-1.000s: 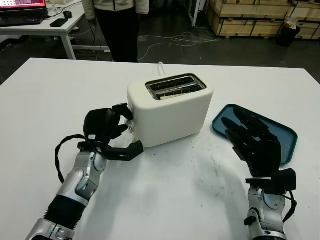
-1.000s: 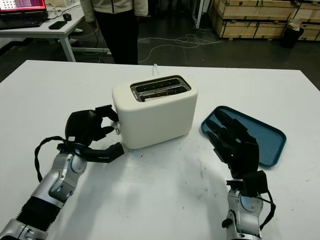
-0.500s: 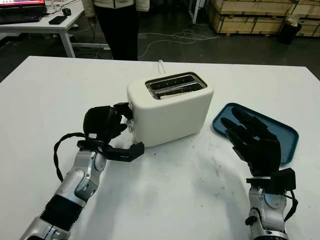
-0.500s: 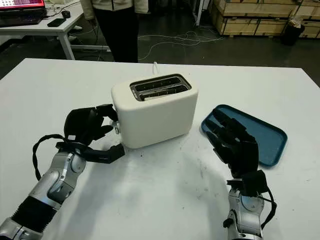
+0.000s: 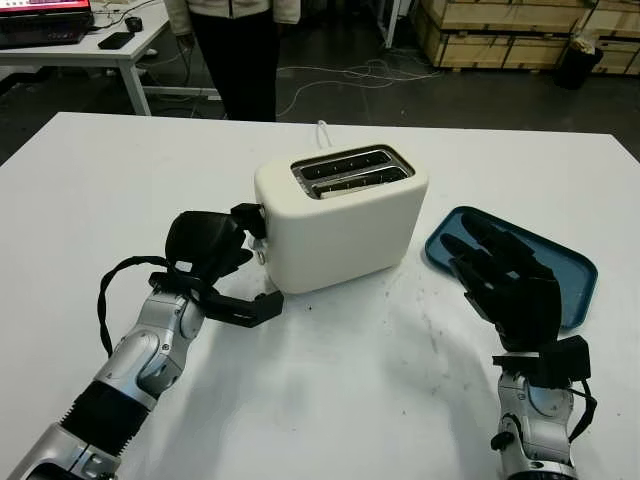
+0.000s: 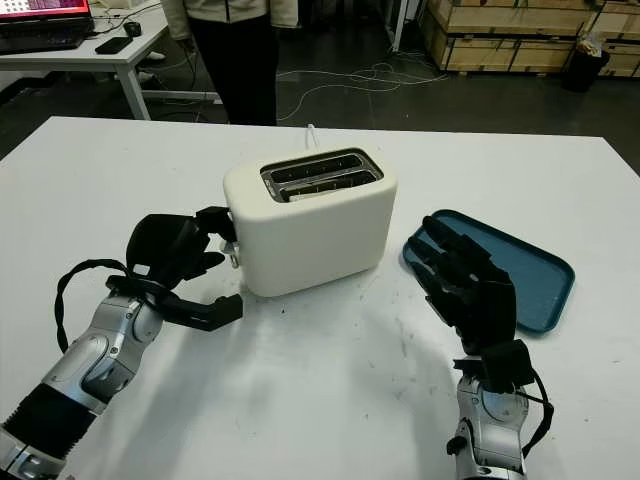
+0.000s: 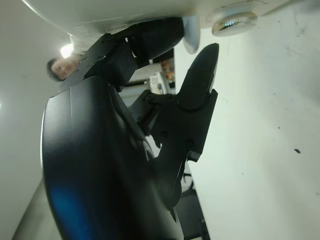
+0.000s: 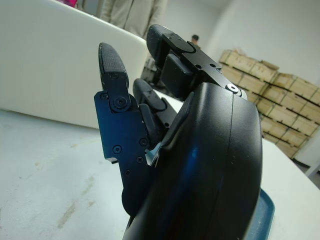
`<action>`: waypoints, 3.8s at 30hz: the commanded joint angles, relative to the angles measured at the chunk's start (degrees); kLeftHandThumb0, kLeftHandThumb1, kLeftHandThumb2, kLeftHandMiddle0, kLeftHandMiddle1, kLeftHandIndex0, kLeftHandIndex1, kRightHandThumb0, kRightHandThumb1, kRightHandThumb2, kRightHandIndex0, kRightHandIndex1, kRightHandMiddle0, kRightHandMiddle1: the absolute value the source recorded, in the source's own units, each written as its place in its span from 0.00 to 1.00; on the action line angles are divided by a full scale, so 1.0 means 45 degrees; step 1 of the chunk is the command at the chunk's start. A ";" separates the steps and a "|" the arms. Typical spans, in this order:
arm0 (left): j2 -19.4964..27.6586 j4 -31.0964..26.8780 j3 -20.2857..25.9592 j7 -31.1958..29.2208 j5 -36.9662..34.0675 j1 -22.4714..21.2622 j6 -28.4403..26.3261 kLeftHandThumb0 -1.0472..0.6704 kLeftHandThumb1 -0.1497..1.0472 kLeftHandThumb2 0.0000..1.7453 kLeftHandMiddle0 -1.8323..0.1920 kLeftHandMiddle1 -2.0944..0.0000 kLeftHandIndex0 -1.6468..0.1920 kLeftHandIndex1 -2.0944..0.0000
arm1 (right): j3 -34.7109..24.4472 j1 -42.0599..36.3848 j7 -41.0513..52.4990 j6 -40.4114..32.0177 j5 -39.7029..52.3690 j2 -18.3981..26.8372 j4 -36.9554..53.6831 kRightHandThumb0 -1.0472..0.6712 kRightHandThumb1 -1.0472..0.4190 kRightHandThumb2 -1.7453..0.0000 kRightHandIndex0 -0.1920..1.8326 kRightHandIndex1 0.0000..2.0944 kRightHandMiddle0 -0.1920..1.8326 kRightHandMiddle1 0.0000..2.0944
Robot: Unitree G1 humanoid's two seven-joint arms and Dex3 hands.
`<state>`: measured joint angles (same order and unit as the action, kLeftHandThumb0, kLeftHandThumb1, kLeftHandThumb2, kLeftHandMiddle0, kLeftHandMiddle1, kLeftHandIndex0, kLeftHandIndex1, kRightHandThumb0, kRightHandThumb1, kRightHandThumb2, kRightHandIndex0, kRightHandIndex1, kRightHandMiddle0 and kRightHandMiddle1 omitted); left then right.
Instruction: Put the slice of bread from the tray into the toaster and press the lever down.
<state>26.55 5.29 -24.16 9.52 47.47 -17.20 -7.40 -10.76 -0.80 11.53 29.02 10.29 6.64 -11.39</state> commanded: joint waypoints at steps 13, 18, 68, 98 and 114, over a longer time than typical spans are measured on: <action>-0.2458 0.1660 -0.2322 -0.1599 -0.0909 0.1347 0.0659 0.47 0.89 0.04 0.43 0.29 0.39 0.41 | -0.0161 -0.0855 0.0060 0.0002 -0.0086 0.0271 0.1151 0.35 0.09 0.94 0.49 0.00 0.47 0.00; -0.4218 0.4039 -0.2970 -0.0557 -0.0930 0.1938 0.0621 0.48 0.89 0.06 0.45 0.47 0.34 0.74 | -0.0141 -0.0760 0.0053 -0.0403 -0.0049 0.0426 0.1102 0.34 0.09 0.94 0.49 0.00 0.46 0.00; -0.2771 0.1583 -0.2955 -0.5061 -0.1528 0.1459 -0.4304 0.53 0.89 0.07 0.34 0.80 0.26 0.95 | 0.0130 0.0080 -0.0013 -0.0193 -0.0152 0.0233 0.0351 0.34 0.09 0.95 0.49 0.00 0.46 0.00; -0.0167 -0.2570 -0.1708 -0.7186 -0.0073 0.0110 -0.4582 0.52 0.88 0.00 0.49 0.25 0.42 0.47 | 0.0114 0.0456 -0.0076 0.0054 -0.0247 0.0163 -0.0189 0.34 0.09 0.94 0.50 0.00 0.47 0.00; -0.0575 -0.2261 -0.1488 -0.7652 0.0292 -0.0053 -0.5020 0.51 0.89 0.02 0.53 0.22 0.46 0.44 | 0.0146 0.0503 0.0075 0.0247 -0.0168 0.0190 -0.0431 0.34 0.09 0.94 0.51 0.00 0.48 0.00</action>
<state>26.20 -7.94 -28.40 -20.38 49.80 -17.82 -29.96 -10.31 0.63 11.57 28.83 9.30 7.64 -12.88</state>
